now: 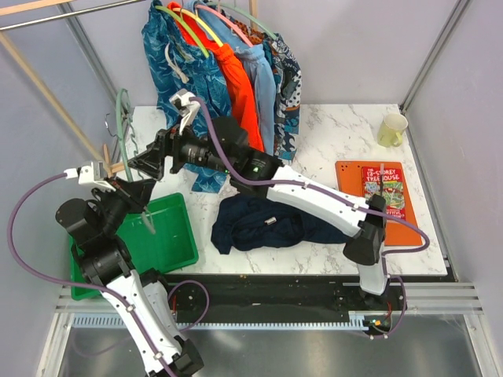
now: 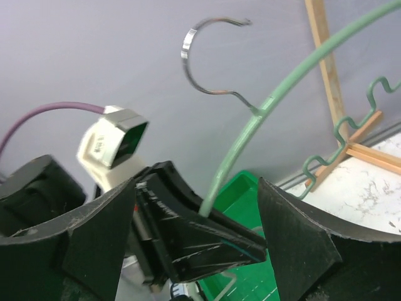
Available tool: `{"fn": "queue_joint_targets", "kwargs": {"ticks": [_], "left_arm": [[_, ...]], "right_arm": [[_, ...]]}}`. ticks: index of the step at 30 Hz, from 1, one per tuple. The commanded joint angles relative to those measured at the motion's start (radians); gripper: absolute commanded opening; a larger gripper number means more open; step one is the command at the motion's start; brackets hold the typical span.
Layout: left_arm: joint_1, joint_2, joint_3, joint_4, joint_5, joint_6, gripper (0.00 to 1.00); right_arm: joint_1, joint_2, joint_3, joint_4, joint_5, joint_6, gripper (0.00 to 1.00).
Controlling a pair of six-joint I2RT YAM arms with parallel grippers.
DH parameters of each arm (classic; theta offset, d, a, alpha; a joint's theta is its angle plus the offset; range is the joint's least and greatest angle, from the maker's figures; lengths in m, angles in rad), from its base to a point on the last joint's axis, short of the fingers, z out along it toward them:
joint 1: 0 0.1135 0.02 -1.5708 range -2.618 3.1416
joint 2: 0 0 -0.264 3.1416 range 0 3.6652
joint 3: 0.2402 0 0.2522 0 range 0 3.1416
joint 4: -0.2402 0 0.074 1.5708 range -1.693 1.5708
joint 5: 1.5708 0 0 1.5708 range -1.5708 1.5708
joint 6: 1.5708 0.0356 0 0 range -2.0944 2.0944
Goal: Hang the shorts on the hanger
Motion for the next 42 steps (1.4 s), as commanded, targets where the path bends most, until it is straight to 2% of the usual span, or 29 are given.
{"fn": "queue_joint_targets", "kwargs": {"ticks": [1,12,24,26,27,29,30,31,34,35,36,37,39,42], "left_arm": [[-0.003,-0.025,0.045,0.032,0.041,-0.049,0.02],[-0.003,-0.059,0.032,-0.005,0.088,0.019,0.02],[-0.009,-0.077,0.051,-0.012,0.125,0.057,0.02],[-0.012,-0.077,0.054,-0.009,0.13,0.066,0.02],[-0.012,-0.076,0.054,-0.011,0.133,0.071,0.02],[-0.01,-0.079,0.054,-0.009,0.154,0.082,0.02],[-0.012,-0.076,0.055,-0.014,0.165,0.091,0.04],[-0.01,-0.074,0.066,-0.022,0.194,0.102,0.22],[-0.01,-0.068,0.091,-0.028,0.213,0.135,0.5],[-0.01,-0.068,0.095,-0.038,0.216,0.161,0.65],[-0.01,-0.065,0.101,-0.043,0.213,0.175,0.72],[-0.01,-0.059,0.109,-0.049,0.204,0.188,0.84],[-0.012,-0.051,0.117,-0.075,0.188,0.214,0.9],[-0.01,-0.047,0.105,-0.071,0.242,0.226,0.96]], "right_arm": [[0.019,0.035,0.061,0.074,0.075,0.037,0.83],[0.032,0.084,0.055,0.117,0.061,0.131,0.77],[0.041,0.137,0.084,0.132,0.084,0.174,0.64],[0.038,0.141,0.09,0.132,0.087,0.176,0.53],[0.038,0.143,0.095,0.132,0.085,0.176,0.39],[0.036,0.146,0.102,0.138,0.079,0.177,0.24],[0.035,0.144,0.104,0.144,0.072,0.177,0.09],[0.033,0.141,0.102,0.152,0.044,0.177,0.02],[0.018,0.106,0.075,0.177,0.006,0.185,0.0],[0.007,0.092,0.063,0.186,-0.02,0.185,0.0],[-0.005,0.056,0.028,0.19,-0.039,0.186,0.0],[-0.034,0.033,0.003,0.192,-0.053,0.192,0.0],[-0.072,-0.042,-0.08,0.2,-0.123,0.191,0.0],[-0.151,-0.168,-0.225,0.198,-0.219,0.188,0.0]]}}
